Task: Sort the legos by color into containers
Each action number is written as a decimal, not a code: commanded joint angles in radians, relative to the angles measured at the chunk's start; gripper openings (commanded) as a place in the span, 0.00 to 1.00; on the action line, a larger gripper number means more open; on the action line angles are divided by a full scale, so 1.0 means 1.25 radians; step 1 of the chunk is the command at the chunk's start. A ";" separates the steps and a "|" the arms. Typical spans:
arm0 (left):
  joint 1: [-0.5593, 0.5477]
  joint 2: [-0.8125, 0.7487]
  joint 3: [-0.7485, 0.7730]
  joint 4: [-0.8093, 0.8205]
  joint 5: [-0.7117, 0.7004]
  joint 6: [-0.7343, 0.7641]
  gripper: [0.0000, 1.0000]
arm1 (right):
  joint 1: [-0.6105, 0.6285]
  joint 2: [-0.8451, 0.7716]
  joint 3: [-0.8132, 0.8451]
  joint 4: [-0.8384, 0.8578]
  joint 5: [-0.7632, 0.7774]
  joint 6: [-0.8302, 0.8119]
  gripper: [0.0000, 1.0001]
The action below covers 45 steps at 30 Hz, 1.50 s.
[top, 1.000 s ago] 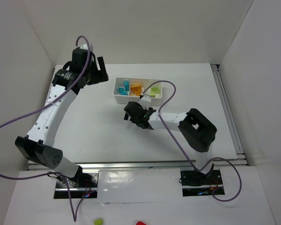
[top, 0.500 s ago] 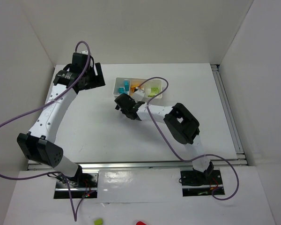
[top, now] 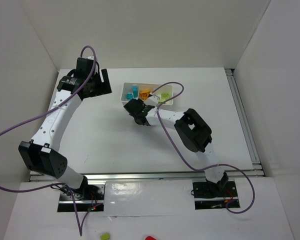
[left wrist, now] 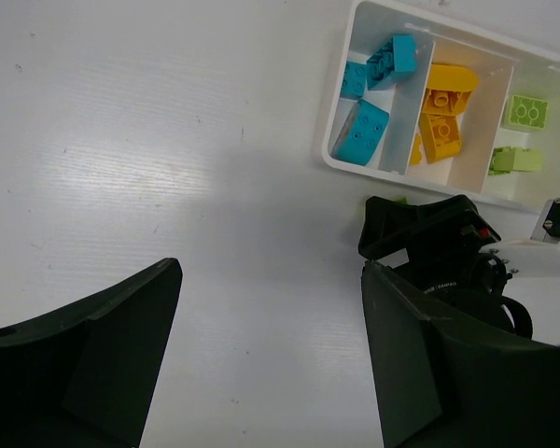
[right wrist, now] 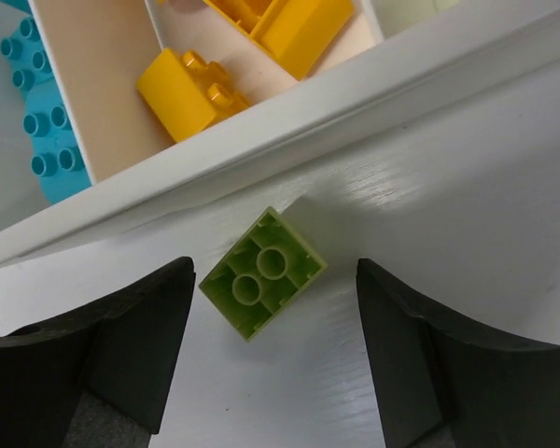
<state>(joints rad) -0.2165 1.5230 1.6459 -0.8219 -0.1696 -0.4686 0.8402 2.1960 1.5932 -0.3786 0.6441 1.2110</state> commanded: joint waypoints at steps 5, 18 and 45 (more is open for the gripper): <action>0.005 -0.021 -0.005 0.030 0.024 0.021 0.88 | -0.012 -0.004 -0.031 -0.076 0.038 0.008 0.66; 0.012 -0.021 -0.012 0.038 0.039 0.014 0.88 | -0.012 -0.140 -0.165 -0.081 0.074 -0.063 0.41; 0.012 -0.083 -0.177 0.064 0.053 -0.025 0.88 | -0.248 -0.200 0.047 0.021 -0.138 -0.561 0.37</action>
<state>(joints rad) -0.2062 1.4628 1.4197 -0.7757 -0.1059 -0.4816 0.5278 1.9171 1.5703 -0.4110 0.5137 0.5789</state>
